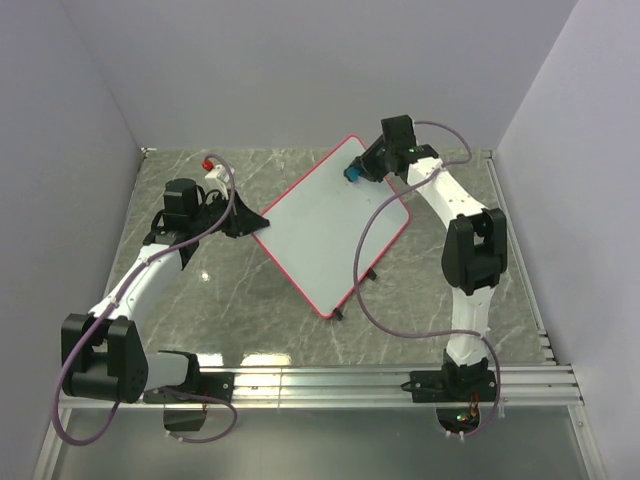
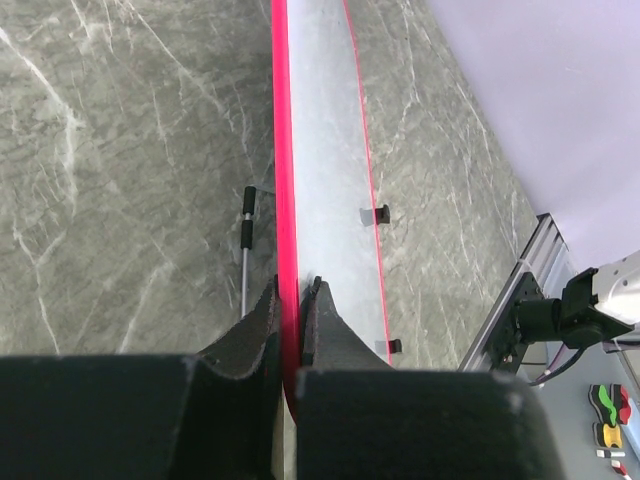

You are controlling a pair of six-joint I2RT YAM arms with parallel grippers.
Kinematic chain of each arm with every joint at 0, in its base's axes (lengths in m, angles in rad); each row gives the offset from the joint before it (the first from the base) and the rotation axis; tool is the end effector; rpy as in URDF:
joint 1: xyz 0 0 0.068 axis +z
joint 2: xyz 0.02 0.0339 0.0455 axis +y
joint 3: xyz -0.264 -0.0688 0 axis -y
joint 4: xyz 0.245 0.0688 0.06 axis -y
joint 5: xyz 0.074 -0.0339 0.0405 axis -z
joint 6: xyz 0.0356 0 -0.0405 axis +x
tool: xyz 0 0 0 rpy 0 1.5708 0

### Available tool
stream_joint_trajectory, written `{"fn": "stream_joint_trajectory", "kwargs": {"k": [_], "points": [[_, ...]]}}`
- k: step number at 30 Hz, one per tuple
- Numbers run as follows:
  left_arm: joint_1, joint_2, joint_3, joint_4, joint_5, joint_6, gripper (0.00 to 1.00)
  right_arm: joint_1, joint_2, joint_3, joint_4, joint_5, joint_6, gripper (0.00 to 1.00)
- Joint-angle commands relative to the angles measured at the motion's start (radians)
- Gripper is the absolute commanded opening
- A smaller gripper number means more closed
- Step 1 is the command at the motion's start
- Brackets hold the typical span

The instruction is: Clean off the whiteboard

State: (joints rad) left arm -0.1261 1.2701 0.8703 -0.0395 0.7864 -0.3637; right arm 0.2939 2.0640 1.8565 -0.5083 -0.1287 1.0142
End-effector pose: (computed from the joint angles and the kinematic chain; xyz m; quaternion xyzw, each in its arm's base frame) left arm 0.2752 -0.0603 0.2834 0.1115 0.7986 -0.4338 0.4019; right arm 0.4577 0.1433 0.2825 0.2951 0.8593 0.2982 0.2927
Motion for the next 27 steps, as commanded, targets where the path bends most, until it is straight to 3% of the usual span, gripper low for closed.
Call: {"fn": "stream_joint_trajectory", "kwargs": {"k": [1,9,18,23,27], "points": [[-0.056,-0.018,-0.005,-0.014,0.077,0.178,0.0,0.021,-0.039,-0.092,0.04,-0.003,0.014,0.0],[-0.06,-0.021,-0.014,-0.003,0.077,0.177,0.0,0.051,-0.168,-0.312,0.137,-0.048,-0.005,0.0],[-0.069,-0.026,-0.022,0.001,0.073,0.177,0.0,0.197,-0.091,-0.106,0.071,-0.052,-0.022,0.0],[-0.073,-0.034,-0.025,-0.002,0.06,0.181,0.0,0.18,-0.067,-0.083,0.005,-0.003,-0.017,0.0],[-0.073,-0.043,-0.03,0.0,0.056,0.183,0.0,0.121,-0.088,-0.182,0.002,0.021,-0.003,0.0]]}}
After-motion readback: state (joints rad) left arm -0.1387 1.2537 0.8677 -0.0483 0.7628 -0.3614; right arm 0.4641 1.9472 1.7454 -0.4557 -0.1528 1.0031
